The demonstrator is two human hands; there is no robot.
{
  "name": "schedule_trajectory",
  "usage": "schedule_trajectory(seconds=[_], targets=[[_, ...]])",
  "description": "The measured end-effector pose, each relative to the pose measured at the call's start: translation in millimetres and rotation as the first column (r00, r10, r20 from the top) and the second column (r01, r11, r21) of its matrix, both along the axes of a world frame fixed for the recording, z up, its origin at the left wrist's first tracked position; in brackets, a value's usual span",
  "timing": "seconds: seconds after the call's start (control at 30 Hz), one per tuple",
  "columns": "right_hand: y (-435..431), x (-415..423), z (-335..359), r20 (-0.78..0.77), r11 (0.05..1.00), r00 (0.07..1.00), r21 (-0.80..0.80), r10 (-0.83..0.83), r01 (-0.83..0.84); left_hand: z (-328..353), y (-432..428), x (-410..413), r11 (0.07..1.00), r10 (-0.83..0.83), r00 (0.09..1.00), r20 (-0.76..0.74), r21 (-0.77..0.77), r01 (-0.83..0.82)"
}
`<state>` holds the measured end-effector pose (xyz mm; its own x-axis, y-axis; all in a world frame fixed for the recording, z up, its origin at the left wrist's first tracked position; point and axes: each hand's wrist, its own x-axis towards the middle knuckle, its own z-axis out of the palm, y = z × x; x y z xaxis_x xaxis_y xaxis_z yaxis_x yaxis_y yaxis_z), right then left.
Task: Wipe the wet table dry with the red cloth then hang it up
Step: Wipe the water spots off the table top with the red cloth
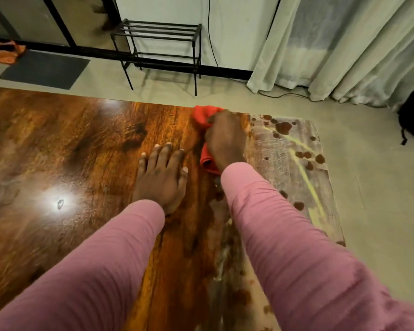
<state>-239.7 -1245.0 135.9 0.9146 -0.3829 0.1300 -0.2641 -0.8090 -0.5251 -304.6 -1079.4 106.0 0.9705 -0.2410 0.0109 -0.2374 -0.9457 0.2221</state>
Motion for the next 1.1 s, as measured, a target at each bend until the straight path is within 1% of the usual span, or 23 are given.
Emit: schedule_trajectory(seconds=[0.07, 0.13, 0.17, 0.23, 0.3, 0.4, 0.47, 0.5, 0.53, 0.57, 0.63, 0.7, 0.73, 0.8, 0.87, 0.97, 1.03, 1.07, 1.1], targets=[[-27, -5, 8, 0.067, 0.985, 0.983, 0.037, -0.173, 0.170, -4, 2, -1, 1.000, -0.002, 1.000, 0.010, -0.007, 0.002], [-57, -13, 10, 0.101, 0.929, 0.924, 0.031, -0.369, 0.368, -6, 3, -3, 1.000, -0.008, 1.000, 0.021, -0.001, 0.008], [-65, -13, 10, 0.100, 0.910, 0.904, 0.037, -0.416, 0.414, -6, 2, -3, 1.000, -0.008, 1.000, 0.028, 0.001, 0.008], [-60, -8, 12, 0.097, 0.903, 0.898, 0.034, -0.429, 0.428, -5, 1, -3, 1.000, -0.002, 1.000, 0.030, 0.001, 0.002], [-44, -3, 13, 0.089, 0.934, 0.931, 0.060, -0.355, 0.351, -5, 1, -3, 1.000, 0.000, 0.999, 0.034, 0.004, 0.000], [-10, -2, 15, 0.073, 0.986, 0.985, 0.063, -0.156, 0.152, -6, 1, -2, 1.000, 0.004, 0.999, 0.032, 0.011, -0.005], [4, -2, 12, 0.026, 1.000, 1.000, 0.018, 0.000, -0.001, -5, 0, -3, 1.000, 0.006, 1.000, 0.029, 0.012, -0.006], [1, -3, 12, 0.012, 0.999, 0.999, -0.001, 0.040, -0.040, -4, 0, -4, 1.000, 0.001, 1.000, 0.027, 0.013, -0.002], [-8, -4, 12, -0.002, 0.999, 0.999, 0.001, 0.038, -0.038, -4, 0, -4, 1.000, -0.004, 1.000, 0.023, 0.013, 0.004], [-23, -6, 14, -0.002, 1.000, 1.000, 0.014, -0.009, 0.009, -4, 1, -3, 1.000, -0.007, 1.000, 0.019, 0.012, 0.007], [-58, -10, 17, 0.023, 0.979, 0.979, 0.045, -0.201, 0.200, -4, 2, -3, 1.000, -0.006, 1.000, 0.014, 0.011, 0.006], [-86, -14, 19, 0.017, 0.932, 0.931, 0.016, -0.363, 0.363, -4, 1, -3, 1.000, -0.006, 1.000, 0.021, 0.018, 0.006], [-92, -14, 20, 0.016, 0.913, 0.913, -0.015, -0.407, 0.407, -4, 1, -3, 1.000, -0.006, 1.000, 0.025, 0.020, 0.005], [-88, -12, 20, 0.022, 0.903, 0.904, -0.044, -0.427, 0.427, -4, 1, -3, 1.000, -0.005, 1.000, 0.026, 0.020, 0.004], [-68, -9, 21, 0.033, 0.928, 0.929, -0.036, -0.370, 0.371, -4, 1, -2, 1.000, -0.008, 1.000, 0.024, 0.027, 0.007], [-24, -10, 17, 0.034, 0.982, 0.982, -0.044, -0.185, 0.186, -5, 0, -2, 0.999, -0.006, 1.000, 0.017, 0.040, 0.006], [-5, -14, 14, -0.006, 0.998, 0.999, -0.037, -0.042, 0.041, -3, 0, -3, 0.999, -0.004, 1.000, 0.016, 0.044, 0.003], [-6, -17, 13, -0.044, 0.999, 0.999, -0.042, 0.003, -0.005, -2, -1, -4, 0.999, -0.005, 1.000, 0.016, 0.040, 0.004], [-13, -19, 14, -0.085, 0.998, 0.996, -0.053, 0.009, -0.013, -1, -1, -4, 0.999, -0.006, 1.000, 0.015, 0.032, 0.006]])
